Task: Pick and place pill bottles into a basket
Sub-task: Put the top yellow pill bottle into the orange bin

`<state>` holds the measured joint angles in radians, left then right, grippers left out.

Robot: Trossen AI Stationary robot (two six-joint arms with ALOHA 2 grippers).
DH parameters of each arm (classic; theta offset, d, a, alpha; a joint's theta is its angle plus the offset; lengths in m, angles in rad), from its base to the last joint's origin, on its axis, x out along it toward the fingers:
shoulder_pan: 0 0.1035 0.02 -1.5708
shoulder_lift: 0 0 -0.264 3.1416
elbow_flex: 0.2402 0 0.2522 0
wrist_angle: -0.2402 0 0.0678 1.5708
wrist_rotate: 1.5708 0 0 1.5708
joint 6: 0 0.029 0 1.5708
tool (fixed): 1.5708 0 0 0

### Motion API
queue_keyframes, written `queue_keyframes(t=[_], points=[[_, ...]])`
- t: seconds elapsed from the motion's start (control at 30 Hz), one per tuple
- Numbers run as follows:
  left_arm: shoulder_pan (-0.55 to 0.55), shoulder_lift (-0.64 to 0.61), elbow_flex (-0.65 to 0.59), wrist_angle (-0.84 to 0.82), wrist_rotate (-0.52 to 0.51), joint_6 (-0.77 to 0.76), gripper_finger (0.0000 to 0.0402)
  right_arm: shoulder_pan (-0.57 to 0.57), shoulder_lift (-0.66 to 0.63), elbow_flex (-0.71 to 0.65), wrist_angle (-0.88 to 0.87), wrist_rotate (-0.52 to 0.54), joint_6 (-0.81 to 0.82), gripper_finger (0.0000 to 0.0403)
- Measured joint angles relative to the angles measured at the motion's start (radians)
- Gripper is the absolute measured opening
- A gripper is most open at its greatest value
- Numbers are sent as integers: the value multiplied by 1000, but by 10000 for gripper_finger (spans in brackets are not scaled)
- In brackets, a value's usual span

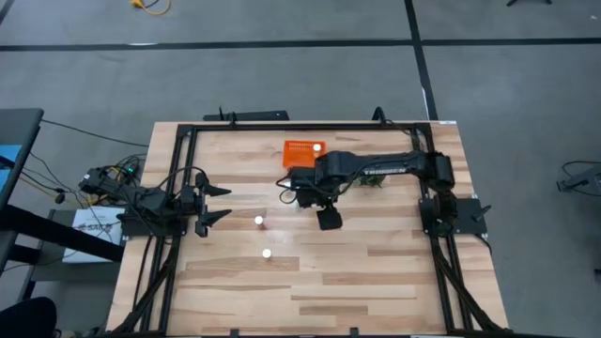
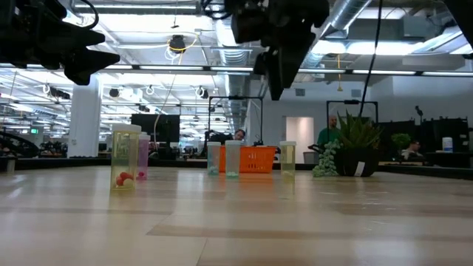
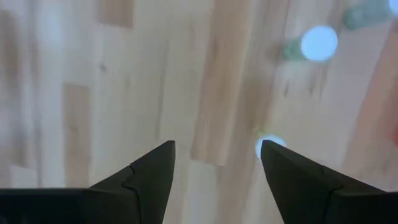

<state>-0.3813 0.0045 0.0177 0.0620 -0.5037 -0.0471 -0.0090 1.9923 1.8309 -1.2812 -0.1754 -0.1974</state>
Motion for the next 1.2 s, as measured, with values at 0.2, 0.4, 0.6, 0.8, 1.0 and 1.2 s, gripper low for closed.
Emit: queue_keyframes(t=[0.2, 0.4, 0.6, 0.8, 1.0, 1.2], points=[[0, 0, 0, 0, 0, 0, 277, 0, -263, -366, 401, -7, 128, 230], [0, 0, 0, 0, 1, 0, 277, -2, -536, -730, 761, 105, 248, 230], [0, 0, 0, 0, 1, 0, 277, -6, -589, -921, 960, 132, 260, 230], [0, 0, 0, 0, 1, 0, 277, -14, -502, -956, 979, 174, 216, 230], [0, 0, 0, 0, 1, 0, 277, -43, -465, -956, 984, 178, 179, 230], [0, 0, 0, 0, 1, 0, 277, -66, -465, -956, 989, 177, 170, 230]])
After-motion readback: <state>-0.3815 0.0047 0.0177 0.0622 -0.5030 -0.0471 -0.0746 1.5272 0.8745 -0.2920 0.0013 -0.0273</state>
